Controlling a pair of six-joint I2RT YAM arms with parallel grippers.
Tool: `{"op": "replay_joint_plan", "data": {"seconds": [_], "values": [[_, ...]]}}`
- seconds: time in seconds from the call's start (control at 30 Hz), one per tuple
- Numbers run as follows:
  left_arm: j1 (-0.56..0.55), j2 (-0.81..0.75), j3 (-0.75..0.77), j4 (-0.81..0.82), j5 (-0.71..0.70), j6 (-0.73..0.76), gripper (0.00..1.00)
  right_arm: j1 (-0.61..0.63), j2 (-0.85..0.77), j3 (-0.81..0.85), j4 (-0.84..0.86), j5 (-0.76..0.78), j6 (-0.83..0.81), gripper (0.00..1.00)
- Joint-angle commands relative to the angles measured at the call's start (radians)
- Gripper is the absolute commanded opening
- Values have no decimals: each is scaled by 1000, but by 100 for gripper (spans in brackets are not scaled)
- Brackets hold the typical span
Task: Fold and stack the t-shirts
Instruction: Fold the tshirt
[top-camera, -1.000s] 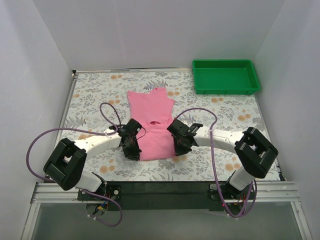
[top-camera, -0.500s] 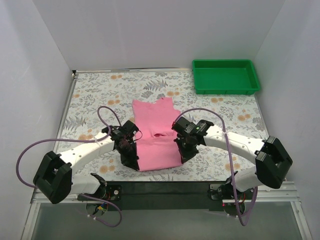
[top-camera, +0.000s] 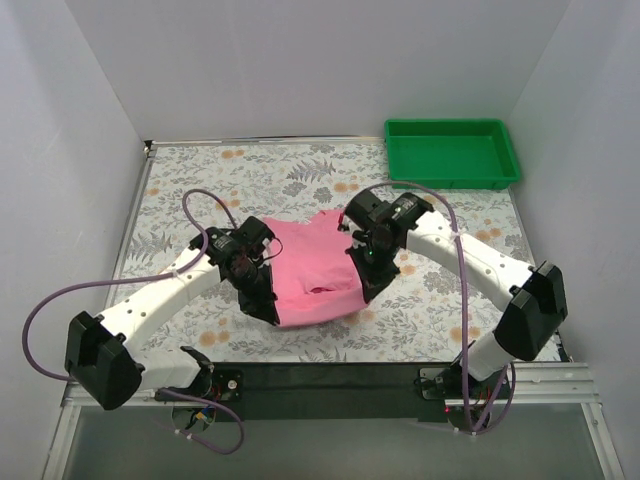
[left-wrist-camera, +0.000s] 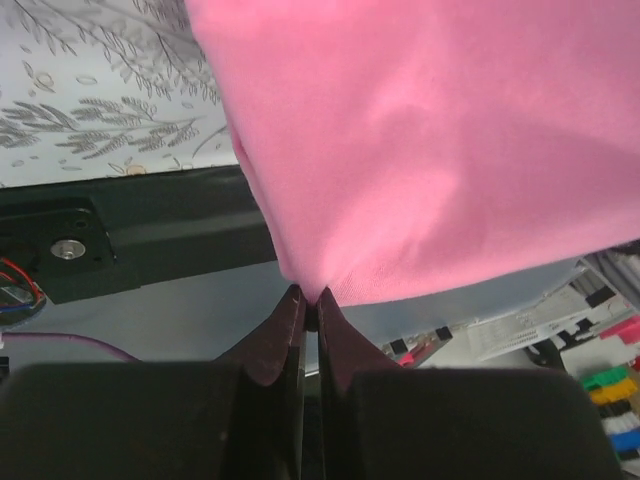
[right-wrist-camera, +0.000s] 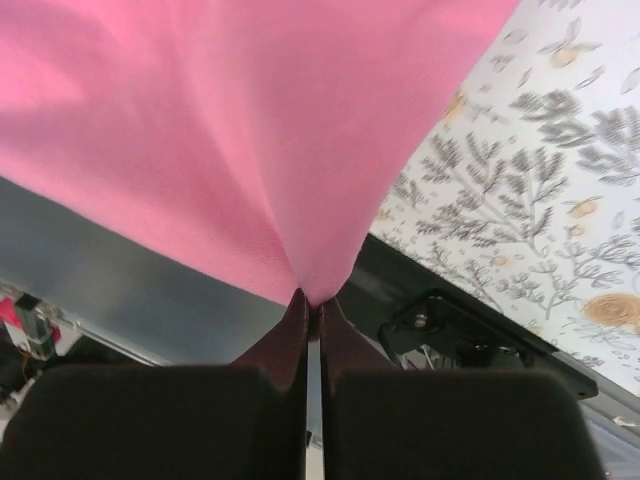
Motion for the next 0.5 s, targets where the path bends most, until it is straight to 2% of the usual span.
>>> {"op": "replay_joint_plan", "data": {"seconds": [0.0,0.2,0.47], "values": [[47,45,100,-53,-126,13,0,-91,47,146,-119,30,-99,1],[153,129,223,1,-233,36,0,-159,170,298,-120,9,-156,1],[233,211,259,147,-249,54,0,-208,323,505,-122,-16,-205,1]]}}
